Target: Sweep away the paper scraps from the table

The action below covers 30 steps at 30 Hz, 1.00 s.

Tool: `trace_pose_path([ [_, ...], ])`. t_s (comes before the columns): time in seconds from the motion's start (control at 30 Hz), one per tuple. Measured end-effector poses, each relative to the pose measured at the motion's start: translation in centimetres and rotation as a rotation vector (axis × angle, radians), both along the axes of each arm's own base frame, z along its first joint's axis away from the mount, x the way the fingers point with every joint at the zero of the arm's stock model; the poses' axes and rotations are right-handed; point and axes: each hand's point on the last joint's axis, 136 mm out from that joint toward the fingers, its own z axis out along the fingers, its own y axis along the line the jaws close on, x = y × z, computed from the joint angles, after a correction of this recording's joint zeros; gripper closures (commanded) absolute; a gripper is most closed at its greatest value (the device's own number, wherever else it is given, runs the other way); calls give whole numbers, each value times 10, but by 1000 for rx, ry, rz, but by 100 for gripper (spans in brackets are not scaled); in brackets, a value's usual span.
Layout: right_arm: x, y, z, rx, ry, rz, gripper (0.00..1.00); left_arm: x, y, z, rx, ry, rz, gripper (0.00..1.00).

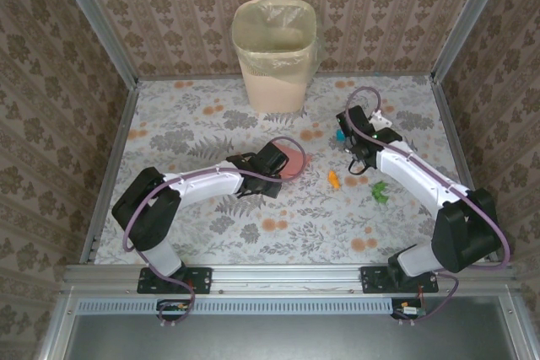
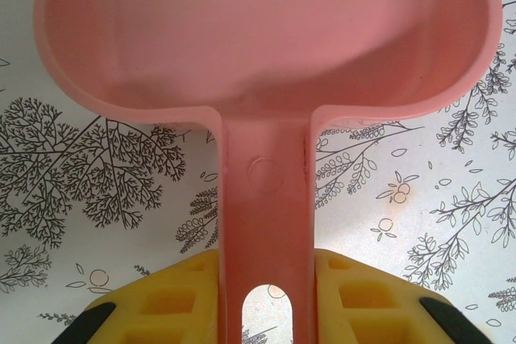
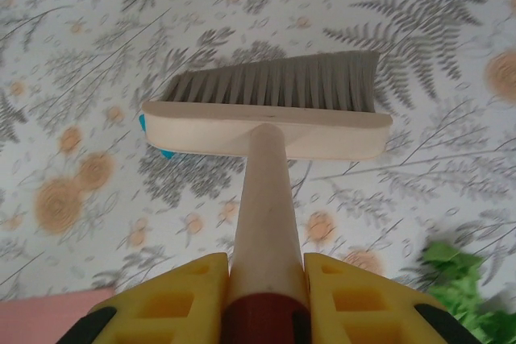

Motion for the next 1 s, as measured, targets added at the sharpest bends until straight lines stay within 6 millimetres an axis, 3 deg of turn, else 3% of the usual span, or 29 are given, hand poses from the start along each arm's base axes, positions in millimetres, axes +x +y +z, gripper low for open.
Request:
trace_pose_path([
  [0.33, -5, 71, 6, 92, -4, 189, 100, 0, 0, 0, 0, 0, 0, 100],
  [0.6, -20, 105, 8, 105, 14, 332, 100, 0, 1, 0, 3, -3, 2, 100],
  [0.77, -31, 113, 18, 106, 17, 430, 100, 1, 1, -1, 6, -4, 3, 100],
  [1.0, -41, 106, 50, 94, -63, 493, 100, 2, 1, -4, 12, -6, 5, 100],
])
